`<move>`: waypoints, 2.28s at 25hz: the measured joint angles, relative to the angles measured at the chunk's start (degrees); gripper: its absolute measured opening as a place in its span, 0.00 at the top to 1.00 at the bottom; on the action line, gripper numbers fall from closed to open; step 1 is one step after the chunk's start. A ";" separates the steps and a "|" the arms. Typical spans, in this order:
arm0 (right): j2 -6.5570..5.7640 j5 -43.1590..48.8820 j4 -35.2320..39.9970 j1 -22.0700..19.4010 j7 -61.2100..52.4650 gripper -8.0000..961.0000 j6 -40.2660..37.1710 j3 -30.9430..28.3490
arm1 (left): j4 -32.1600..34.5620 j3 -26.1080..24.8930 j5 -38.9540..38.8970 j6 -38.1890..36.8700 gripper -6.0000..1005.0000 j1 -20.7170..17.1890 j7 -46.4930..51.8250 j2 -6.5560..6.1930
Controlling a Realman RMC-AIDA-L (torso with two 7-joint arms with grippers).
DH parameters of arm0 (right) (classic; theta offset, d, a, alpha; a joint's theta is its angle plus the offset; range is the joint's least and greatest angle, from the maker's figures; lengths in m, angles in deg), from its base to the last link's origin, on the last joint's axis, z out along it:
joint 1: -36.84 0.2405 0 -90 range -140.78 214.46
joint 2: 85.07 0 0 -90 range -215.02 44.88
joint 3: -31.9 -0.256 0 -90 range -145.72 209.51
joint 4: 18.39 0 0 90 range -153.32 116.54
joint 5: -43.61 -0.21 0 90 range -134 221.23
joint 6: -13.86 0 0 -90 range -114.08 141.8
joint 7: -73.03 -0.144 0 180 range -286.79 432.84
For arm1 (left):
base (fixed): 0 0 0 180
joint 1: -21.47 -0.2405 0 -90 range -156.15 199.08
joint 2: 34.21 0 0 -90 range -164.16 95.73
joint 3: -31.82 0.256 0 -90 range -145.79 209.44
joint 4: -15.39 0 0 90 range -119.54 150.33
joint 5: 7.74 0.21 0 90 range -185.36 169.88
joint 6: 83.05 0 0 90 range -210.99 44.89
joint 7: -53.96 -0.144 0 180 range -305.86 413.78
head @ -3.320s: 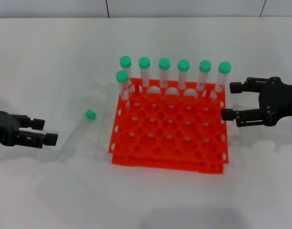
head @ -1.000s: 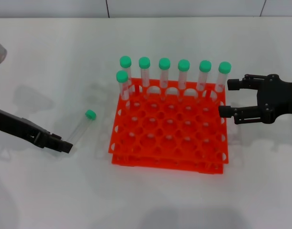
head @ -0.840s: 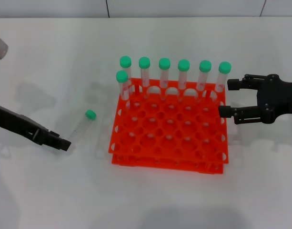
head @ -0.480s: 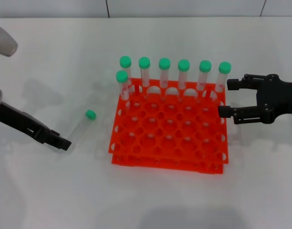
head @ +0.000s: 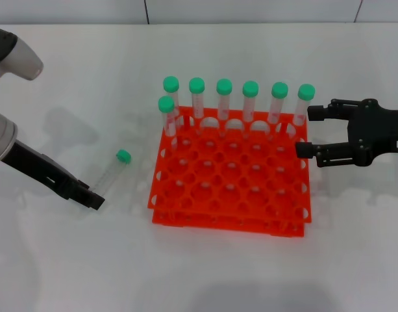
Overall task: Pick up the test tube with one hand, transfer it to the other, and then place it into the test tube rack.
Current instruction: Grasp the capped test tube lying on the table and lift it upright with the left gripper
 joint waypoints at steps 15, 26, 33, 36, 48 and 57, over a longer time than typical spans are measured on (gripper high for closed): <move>0.00 0.00 -0.54 0.05 0.09 0.12 0.48 0.00 | -0.52 2.29 0.43 1.54 0.58 -0.10 1.19 0.02; 0.00 0.00 -0.57 0.05 0.16 0.12 0.61 0.00 | -0.61 2.97 0.54 2.29 0.63 -0.21 1.44 0.02; 0.00 0.00 -0.56 0.10 0.16 0.12 0.61 0.00 | -0.64 3.01 0.79 2.75 0.71 -0.29 2.21 0.02; 0.00 0.00 -0.57 0.12 0.15 0.12 0.60 0.00 | -0.64 3.01 0.75 3.15 0.75 -0.29 2.61 -0.11; 0.00 -0.02 -0.56 0.14 0.13 0.13 0.59 -0.21 | -0.09 1.91 0.42 4.23 0.80 -0.54 3.52 -0.33; -0.01 -0.19 -0.44 -0.01 0.13 0.13 0.59 -0.51 | 3.84 -4.92 -0.20 5.94 0.80 -2.00 3.81 -1.25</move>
